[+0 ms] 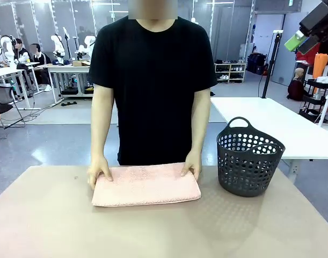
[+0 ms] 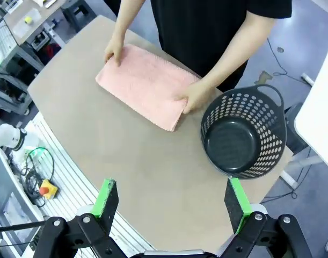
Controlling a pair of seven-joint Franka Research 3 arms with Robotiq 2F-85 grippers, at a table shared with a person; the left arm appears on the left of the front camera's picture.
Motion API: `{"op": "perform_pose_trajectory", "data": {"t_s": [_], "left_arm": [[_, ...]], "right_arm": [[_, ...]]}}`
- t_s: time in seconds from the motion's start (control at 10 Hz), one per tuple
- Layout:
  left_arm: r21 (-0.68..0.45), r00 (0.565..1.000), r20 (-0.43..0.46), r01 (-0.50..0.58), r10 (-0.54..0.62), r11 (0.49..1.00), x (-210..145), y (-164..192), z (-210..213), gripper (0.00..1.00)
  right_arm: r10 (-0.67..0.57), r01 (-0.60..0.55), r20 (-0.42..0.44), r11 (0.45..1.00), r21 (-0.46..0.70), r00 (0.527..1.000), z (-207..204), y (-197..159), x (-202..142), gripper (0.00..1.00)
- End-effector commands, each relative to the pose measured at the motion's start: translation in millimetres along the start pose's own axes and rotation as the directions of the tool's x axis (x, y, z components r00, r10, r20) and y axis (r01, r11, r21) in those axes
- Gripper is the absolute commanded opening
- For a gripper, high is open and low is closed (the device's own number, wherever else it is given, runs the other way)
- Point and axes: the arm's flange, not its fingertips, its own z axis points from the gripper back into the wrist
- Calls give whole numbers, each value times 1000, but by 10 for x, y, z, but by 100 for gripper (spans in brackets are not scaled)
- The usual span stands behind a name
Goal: Fold the towel.
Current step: Release the end of the 100 cm Hotel Towel you were holding, then pick up the 100 cm Hotel Towel and place it on the left side of the table.
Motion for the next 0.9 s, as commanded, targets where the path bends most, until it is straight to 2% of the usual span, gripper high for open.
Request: {"op": "perform_pose_trajectory", "data": {"t_s": [0.0, 0.8], "left_arm": [[-12, 1000, 12, 10, -10, 1000, 7, 20, 14, 100], [-12, 1000, 12, 10, -10, 1000, 7, 20, 14, 100]], "right_arm": [[5, -5, 7, 1000, 11, 1000, 33, -6, 12, 100], [5, -5, 7, 1000, 11, 1000, 33, -6, 12, 100]]}}
